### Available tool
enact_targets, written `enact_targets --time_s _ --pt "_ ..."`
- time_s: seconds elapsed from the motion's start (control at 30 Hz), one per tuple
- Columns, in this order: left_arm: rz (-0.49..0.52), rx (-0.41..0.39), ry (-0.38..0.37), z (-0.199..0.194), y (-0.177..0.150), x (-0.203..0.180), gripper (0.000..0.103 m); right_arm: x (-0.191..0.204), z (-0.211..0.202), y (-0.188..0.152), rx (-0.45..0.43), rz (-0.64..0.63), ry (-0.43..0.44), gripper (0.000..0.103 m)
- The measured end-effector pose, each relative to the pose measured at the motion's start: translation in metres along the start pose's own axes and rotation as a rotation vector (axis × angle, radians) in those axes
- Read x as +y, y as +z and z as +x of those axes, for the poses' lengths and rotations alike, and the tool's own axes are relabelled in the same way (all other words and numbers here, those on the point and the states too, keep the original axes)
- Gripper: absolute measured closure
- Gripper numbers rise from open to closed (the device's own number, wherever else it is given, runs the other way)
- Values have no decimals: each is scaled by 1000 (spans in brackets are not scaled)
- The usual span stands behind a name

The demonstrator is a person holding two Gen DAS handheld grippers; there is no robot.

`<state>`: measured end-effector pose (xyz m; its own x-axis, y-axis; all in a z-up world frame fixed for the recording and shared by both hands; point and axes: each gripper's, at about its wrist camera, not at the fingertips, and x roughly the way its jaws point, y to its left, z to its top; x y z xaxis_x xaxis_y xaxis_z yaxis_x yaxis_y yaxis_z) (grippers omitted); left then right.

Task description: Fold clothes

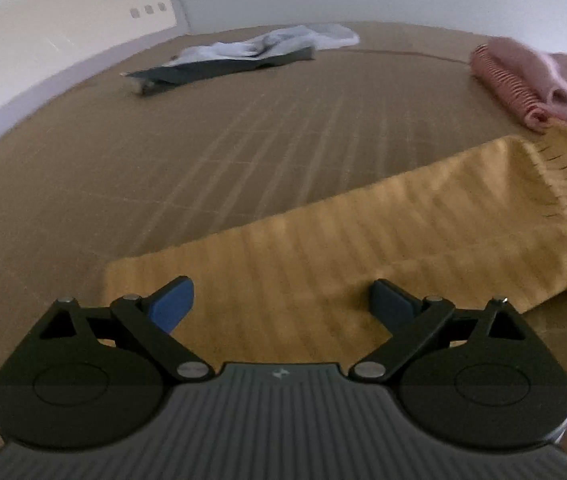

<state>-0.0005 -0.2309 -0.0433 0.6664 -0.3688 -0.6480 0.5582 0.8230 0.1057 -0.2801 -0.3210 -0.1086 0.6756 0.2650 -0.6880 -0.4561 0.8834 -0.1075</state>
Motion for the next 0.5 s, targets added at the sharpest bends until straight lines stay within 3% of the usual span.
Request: enact_targets --time_s 0.07,0.23,0.33,0.43,0.5 --pt "-20 6 4 2 1 3 6 -2 -7 -2 -28 49 12 76" --pt "-78 -39 -140 -40 4 17 6 -19 -35 -6 -114 189 16 60" --pt "-88 -18 -257 -57 -2 9 6 -42 -51 -15 -160 302 -107 49" --pt "-71 36 -431 -72 -15 -6 6 -67 -57 -26 -122 408 -296 50" --pt "-10 66 -501 -83 -25 -21 6 -80 -60 -26 -112 438 -361 50"
